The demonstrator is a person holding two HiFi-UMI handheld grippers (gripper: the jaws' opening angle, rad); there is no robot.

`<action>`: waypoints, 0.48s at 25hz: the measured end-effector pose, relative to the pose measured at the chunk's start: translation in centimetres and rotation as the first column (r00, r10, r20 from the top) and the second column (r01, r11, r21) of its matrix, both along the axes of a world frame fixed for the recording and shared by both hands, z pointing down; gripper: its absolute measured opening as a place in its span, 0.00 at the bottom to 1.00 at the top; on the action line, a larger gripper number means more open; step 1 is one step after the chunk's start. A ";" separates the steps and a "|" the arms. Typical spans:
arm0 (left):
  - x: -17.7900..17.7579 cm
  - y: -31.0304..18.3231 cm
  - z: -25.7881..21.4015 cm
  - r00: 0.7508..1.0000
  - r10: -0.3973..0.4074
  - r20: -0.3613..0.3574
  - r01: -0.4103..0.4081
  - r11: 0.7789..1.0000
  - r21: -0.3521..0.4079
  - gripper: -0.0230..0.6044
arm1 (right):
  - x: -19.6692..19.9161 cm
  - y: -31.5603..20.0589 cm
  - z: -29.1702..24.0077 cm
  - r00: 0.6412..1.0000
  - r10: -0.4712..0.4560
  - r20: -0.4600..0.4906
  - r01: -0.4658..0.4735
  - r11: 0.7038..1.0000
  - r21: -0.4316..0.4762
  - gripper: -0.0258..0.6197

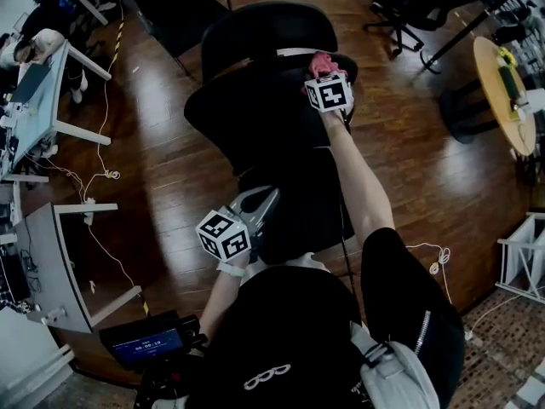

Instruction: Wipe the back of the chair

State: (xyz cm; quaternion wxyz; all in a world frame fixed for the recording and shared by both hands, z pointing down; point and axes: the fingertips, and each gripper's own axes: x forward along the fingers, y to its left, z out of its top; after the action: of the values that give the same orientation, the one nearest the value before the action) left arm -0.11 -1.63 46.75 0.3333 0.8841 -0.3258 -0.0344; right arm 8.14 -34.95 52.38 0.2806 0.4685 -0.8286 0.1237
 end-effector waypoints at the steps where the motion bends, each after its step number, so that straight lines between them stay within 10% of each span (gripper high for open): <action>1: -0.7 0.1 -0.1 1.000 -0.006 -0.001 0.006 1.000 0.001 0.02 | -2.1 0.4 -0.1 1.000 -0.030 -0.006 0.030 1.000 0.001 0.11; 12: -9.6 1.4 -0.3 0.997 -0.078 -0.015 0.078 0.997 0.009 0.02 | -23.5 6.9 -0.3 0.953 -0.304 -0.017 0.304 0.953 0.011 0.11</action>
State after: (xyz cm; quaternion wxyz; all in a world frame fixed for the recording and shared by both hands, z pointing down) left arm -9.74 -0.26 46.41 0.3300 0.8719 -0.3575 -0.0555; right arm -15.40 -28.09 52.05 0.2993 0.3383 -0.8894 0.0702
